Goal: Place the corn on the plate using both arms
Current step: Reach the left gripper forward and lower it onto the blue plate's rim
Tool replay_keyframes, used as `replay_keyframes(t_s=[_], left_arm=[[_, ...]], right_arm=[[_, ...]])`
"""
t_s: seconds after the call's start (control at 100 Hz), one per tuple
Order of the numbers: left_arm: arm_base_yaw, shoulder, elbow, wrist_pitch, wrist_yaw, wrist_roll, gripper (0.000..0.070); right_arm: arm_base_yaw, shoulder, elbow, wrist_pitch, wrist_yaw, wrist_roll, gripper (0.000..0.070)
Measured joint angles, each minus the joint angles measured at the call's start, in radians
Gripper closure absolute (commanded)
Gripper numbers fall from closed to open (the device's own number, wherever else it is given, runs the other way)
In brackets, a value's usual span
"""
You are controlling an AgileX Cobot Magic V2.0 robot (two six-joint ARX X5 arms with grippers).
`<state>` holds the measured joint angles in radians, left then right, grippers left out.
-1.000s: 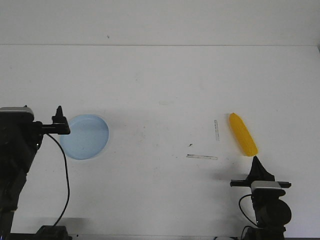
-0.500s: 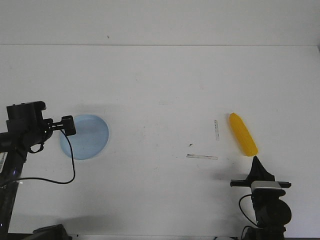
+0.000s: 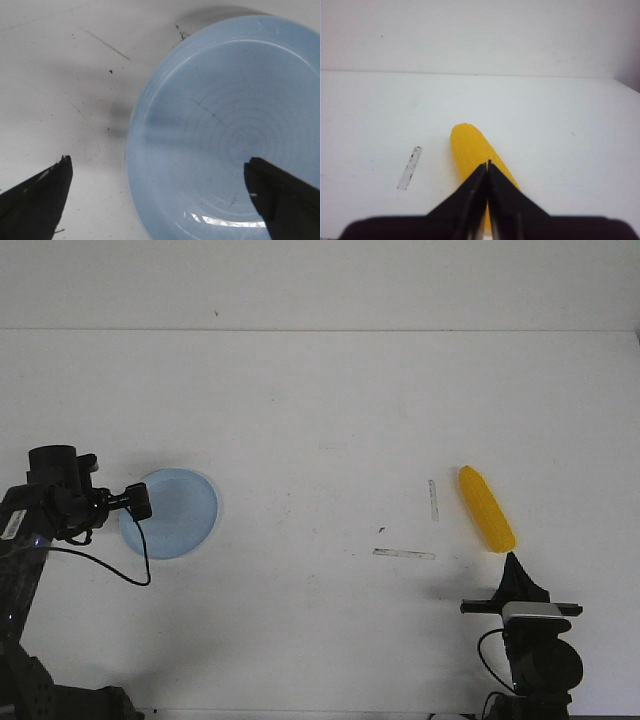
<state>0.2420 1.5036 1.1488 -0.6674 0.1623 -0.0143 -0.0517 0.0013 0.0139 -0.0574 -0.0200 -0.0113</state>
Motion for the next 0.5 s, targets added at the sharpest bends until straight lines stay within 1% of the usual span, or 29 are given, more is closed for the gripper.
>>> replay_keyframes(t_s=[0.5], left_arm=[[-0.007, 0.1, 0.0, 0.034, 0.002, 0.0, 0.0]], right_arm=[[0.0, 0.0, 0.0, 0.0, 0.0, 0.0, 0.07]])
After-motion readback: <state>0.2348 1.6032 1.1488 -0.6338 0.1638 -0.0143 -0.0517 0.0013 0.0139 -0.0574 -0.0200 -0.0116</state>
